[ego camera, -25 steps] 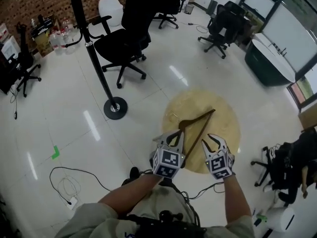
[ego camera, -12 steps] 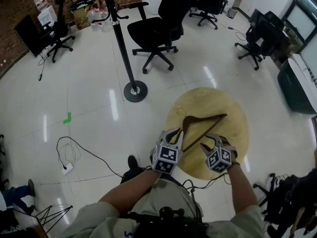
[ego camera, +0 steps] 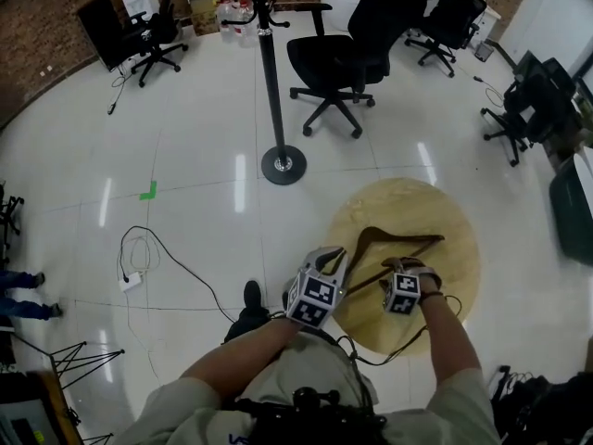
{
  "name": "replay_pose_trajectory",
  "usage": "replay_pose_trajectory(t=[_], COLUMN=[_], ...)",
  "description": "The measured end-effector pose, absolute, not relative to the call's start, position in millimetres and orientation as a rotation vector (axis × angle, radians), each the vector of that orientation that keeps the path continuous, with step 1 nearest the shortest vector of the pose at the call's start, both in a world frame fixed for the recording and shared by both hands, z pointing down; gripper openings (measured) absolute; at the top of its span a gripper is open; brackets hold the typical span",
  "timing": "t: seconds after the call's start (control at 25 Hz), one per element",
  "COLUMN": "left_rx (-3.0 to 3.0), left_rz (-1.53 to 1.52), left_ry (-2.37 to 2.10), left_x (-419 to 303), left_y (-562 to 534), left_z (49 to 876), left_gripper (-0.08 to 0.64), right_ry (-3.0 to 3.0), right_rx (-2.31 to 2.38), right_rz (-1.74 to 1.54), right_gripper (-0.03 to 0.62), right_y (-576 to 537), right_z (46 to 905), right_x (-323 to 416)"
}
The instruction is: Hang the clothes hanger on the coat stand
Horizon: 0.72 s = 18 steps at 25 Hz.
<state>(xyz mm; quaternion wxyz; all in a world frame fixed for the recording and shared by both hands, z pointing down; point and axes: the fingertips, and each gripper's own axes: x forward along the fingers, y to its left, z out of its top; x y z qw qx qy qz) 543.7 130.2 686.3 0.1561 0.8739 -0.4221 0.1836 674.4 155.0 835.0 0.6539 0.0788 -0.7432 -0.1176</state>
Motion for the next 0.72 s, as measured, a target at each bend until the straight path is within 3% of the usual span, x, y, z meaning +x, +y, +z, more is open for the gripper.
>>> replay_pose_trajectory(t=[0.36, 0.72], left_rx=[2.448, 2.43], left_rz=[0.544, 0.543], left_ry=[-1.232, -1.238], left_x=[555, 572], left_y=[121, 113], left_z=[710, 710], left_gripper=[0.026, 0.026], right_ry=[-1.653, -1.655], right_rx=[-0.052, -0.161], right_rz=[-0.261, -0.207], right_gripper=[0.179, 0.112], right_y=[145, 152], right_z=[871, 874], right_x=[680, 693])
